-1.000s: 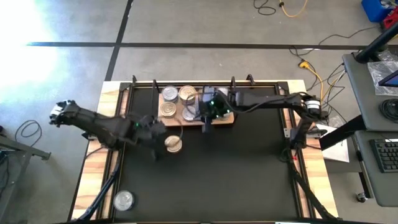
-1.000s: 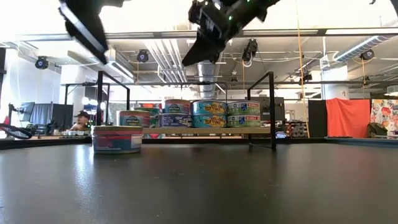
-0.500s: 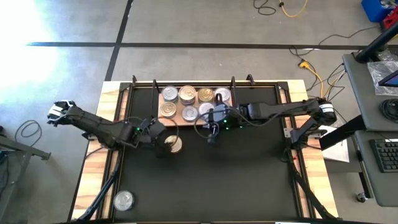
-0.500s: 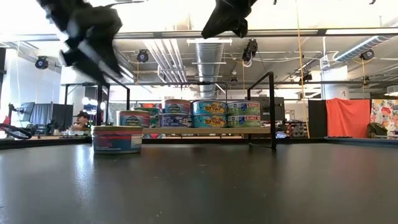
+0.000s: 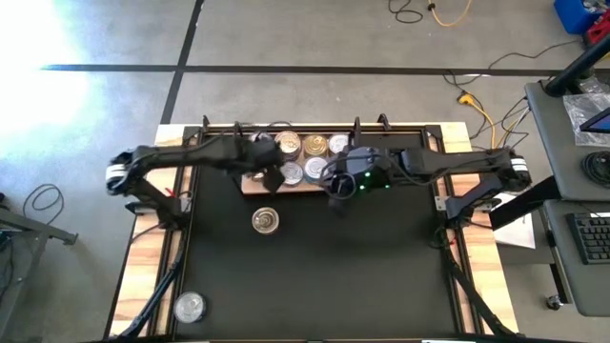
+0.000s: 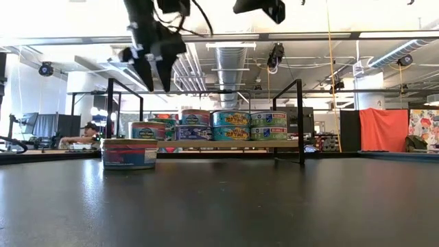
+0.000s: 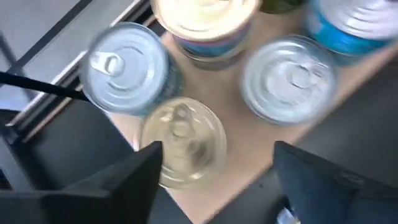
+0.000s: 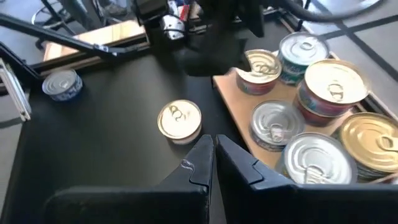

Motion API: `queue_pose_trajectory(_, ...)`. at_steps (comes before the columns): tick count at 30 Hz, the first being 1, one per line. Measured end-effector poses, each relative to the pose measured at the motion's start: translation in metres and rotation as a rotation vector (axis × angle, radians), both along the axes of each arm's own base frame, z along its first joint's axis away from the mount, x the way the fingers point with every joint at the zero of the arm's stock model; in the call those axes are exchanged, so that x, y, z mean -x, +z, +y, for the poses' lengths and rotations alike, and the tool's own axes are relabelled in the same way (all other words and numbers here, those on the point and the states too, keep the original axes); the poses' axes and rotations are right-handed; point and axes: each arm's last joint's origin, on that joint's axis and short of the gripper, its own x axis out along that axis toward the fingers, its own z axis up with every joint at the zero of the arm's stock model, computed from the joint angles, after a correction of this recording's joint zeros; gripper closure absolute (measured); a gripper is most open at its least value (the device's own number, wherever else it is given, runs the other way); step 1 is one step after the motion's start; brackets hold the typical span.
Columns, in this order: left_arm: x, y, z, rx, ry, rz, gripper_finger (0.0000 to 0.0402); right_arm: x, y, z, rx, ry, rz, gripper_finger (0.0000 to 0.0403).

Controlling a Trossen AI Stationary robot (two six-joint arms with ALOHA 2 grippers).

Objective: Stack canned seafood by type on shelf
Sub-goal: Stack the blue-pink tuna can on top of the other blue-pink tuna can on the shelf

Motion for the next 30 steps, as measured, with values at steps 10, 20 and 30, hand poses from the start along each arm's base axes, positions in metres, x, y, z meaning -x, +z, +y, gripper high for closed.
queue_pose_trajectory(10, -0.032, -0.016, 0.029, 0.012, 0.006, 0.214, 0.0365, 0.017, 0.011, 0.000, -0.012, -0.039, -0.004, 0.0390)
queue_pose_trajectory(20, -0.029, -0.046, 0.041, 0.032, 0.051, 0.391, 0.0400, 0.016, 0.008, 0.000, -0.030, -0.052, 0.019, 0.0390)
queue_pose_trajectory(30, -0.024, -0.073, 0.041, 0.034, 0.007, 0.445, 0.0400, 0.016, 0.008, 0.001, -0.055, -0.065, 0.012, 0.0390)
